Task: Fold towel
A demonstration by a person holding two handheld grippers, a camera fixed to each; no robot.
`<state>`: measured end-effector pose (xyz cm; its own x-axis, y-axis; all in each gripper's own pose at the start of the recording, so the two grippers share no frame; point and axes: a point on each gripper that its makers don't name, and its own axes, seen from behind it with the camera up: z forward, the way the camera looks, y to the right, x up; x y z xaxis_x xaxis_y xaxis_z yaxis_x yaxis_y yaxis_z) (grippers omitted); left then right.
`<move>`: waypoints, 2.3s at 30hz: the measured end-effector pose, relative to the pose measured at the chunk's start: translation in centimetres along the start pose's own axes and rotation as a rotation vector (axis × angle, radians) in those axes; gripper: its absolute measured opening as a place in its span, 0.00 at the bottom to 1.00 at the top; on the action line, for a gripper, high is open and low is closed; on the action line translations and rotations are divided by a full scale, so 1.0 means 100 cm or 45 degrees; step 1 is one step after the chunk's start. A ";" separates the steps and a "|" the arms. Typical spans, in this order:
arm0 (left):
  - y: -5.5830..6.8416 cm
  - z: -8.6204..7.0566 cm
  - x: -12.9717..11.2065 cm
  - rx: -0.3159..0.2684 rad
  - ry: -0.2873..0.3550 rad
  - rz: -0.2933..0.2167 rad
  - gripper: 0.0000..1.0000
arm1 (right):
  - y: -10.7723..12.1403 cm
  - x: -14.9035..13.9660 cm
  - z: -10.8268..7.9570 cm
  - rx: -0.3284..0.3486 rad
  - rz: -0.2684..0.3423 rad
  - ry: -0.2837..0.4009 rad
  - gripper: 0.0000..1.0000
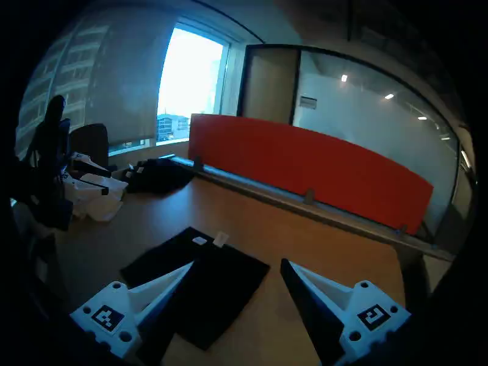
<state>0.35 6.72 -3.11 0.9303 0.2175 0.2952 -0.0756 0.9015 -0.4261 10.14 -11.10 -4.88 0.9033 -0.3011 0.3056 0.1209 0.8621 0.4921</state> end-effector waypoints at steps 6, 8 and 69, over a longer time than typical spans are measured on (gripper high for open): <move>0.009 0.007 -0.021 -0.024 -0.042 -0.011 0.95 | -0.005 -0.021 0.004 0.014 -0.010 -0.037 1.00; 0.011 0.009 -0.028 -0.030 -0.055 -0.011 0.95 | -0.007 -0.029 0.006 0.020 -0.014 -0.053 1.00; 0.083 0.059 -0.220 -0.289 -0.594 0.053 0.94 | -0.068 -0.234 0.044 0.219 -0.022 -0.512 0.96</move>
<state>-22.88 11.60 -8.11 0.6652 0.4418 0.6020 0.0190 0.7959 -0.6051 -13.64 -11.69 -11.75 0.6657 -0.4790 0.5722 0.0337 0.7853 0.6181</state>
